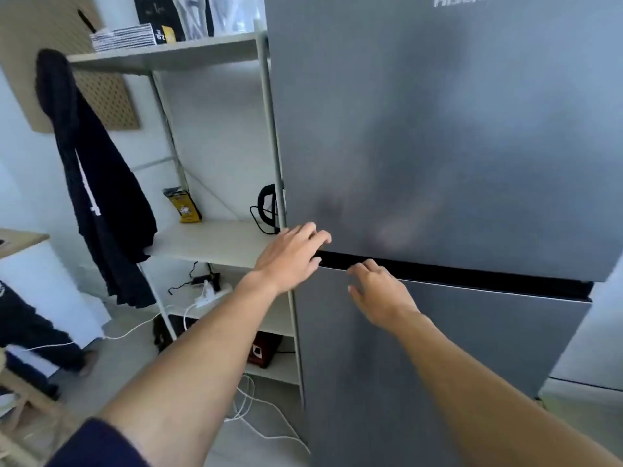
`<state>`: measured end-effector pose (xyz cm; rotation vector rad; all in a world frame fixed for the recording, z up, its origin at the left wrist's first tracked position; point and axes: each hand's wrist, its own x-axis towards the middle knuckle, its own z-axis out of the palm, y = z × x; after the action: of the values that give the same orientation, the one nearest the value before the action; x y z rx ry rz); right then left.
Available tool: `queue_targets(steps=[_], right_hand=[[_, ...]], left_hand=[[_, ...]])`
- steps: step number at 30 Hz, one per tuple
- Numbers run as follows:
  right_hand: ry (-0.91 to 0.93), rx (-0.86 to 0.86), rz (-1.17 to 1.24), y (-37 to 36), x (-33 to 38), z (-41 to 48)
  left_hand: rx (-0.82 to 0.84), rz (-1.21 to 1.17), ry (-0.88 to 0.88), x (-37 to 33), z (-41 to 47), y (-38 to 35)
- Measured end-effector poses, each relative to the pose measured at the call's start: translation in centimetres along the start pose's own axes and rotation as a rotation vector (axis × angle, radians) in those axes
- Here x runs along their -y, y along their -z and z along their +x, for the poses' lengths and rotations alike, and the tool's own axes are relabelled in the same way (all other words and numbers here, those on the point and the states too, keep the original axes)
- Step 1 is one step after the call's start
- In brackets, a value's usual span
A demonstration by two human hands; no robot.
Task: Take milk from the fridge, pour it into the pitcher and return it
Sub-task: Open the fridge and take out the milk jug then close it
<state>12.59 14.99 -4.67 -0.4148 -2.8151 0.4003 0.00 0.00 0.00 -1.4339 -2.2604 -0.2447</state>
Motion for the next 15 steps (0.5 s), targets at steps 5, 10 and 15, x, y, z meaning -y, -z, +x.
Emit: queue_targets(steps=[5,10,15], right_hand=[[-0.044,-0.064,-0.094,-2.6,1.3,2.4],[-0.1,-0.096,-0.152,-5.2,2.1,3.9],[-0.196,-0.171,-0.15,-6.9,2.7,5.3]], left_hand=[[-0.133,0.043,-0.132,3.1,2.0,-2.0],[-0.273,0.023,-0.217,6.2,3.5,-4.7],[-0.376,0.044,-0.357,7.9,4.4,-7.7]])
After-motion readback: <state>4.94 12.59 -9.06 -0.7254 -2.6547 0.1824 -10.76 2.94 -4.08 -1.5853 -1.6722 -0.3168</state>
